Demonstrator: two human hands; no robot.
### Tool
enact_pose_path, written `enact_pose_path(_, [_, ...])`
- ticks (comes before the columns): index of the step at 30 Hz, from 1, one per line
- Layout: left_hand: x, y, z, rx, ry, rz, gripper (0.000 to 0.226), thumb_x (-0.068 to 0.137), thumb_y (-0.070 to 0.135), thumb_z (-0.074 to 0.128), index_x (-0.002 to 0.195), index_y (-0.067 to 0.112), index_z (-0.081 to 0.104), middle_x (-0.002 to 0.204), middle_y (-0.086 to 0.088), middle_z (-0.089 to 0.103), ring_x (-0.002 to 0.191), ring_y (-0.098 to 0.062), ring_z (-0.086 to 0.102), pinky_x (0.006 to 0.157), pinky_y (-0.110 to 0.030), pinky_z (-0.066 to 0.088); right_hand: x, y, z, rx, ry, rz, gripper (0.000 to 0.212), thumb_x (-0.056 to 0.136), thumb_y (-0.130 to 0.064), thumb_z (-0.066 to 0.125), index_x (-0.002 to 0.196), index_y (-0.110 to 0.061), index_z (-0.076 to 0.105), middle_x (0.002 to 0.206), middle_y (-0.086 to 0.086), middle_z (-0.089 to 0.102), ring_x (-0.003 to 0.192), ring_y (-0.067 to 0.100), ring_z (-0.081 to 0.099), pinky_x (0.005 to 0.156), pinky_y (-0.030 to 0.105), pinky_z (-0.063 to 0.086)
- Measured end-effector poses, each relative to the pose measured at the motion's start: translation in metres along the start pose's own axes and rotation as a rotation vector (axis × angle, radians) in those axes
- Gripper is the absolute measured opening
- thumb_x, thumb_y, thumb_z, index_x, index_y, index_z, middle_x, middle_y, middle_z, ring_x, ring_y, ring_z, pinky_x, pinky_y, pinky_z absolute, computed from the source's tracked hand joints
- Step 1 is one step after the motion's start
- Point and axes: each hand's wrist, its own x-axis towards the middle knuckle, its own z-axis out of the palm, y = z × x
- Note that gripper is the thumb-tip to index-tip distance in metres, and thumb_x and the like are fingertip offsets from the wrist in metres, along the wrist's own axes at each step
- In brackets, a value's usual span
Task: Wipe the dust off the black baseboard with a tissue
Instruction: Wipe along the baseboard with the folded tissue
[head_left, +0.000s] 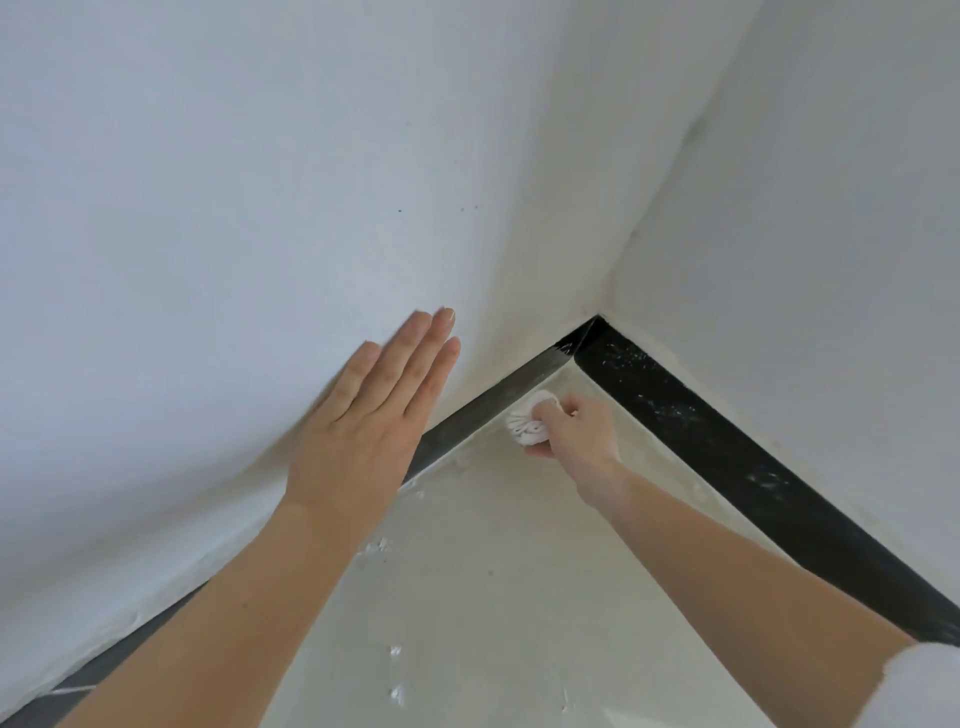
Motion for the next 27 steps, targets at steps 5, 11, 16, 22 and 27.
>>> enact_pose_path(5, [0.023,0.015,0.007,0.106,-0.077,0.078,0.077,0.095,0.034,0.043,0.155,0.011,-0.001,0.161,-0.006,-0.008,0.148,-0.023,-0.006,0.119,-0.038,-0.005,0.044,0.012,-0.012,-0.115,0.108,-0.134,0.030,0.082,-0.011,0.059,0.067,-0.016,0.033,0.067,0.002,0.037,0.063,0.020,0.045,0.051,0.029,0.039])
enact_pose_path(11, [0.035,0.036,0.021,0.145,-0.044,-0.009,0.077,0.094,0.029,0.051,0.155,0.019,0.005,0.162,0.001,-0.002,0.146,-0.018,-0.001,0.118,-0.038,-0.006,0.110,0.012,-0.028,-0.268,0.247,-0.200,0.020,0.088,-0.014,0.053,0.107,-0.008,0.049,0.079,0.002,0.053,0.070,0.018,0.052,0.059,0.030,0.039])
enact_pose_path(16, [0.033,0.046,0.032,0.201,-0.012,-0.051,0.069,0.095,0.022,0.049,0.155,0.024,0.014,0.161,0.003,0.005,0.148,-0.021,-0.003,0.118,-0.039,-0.007,0.139,0.020,-0.015,-0.237,0.293,-0.203,0.026,0.085,-0.006,0.047,0.061,-0.016,0.047,0.058,-0.003,0.047,0.058,0.016,0.047,0.053,0.024,0.033])
enact_pose_path(22, [0.034,0.048,0.033,0.140,-0.003,-0.071,0.077,0.088,0.015,0.058,0.154,0.024,0.019,0.161,0.002,0.006,0.148,-0.021,-0.009,0.118,-0.038,-0.010,0.120,0.022,0.011,0.242,0.360,-0.208,0.032,0.091,-0.009,0.051,0.059,-0.011,0.054,0.043,-0.015,0.045,0.043,0.001,0.038,0.048,0.015,0.028])
enact_pose_path(27, [0.034,0.046,0.028,0.066,-0.031,-0.085,0.085,0.084,0.010,0.064,0.154,0.022,0.018,0.162,-0.001,0.003,0.147,-0.020,-0.012,0.117,-0.037,-0.017,0.080,0.033,0.025,0.264,0.176,-0.270,0.035,0.094,-0.015,0.052,0.059,-0.015,0.053,0.051,-0.007,0.042,0.050,0.009,0.036,0.052,0.020,0.030])
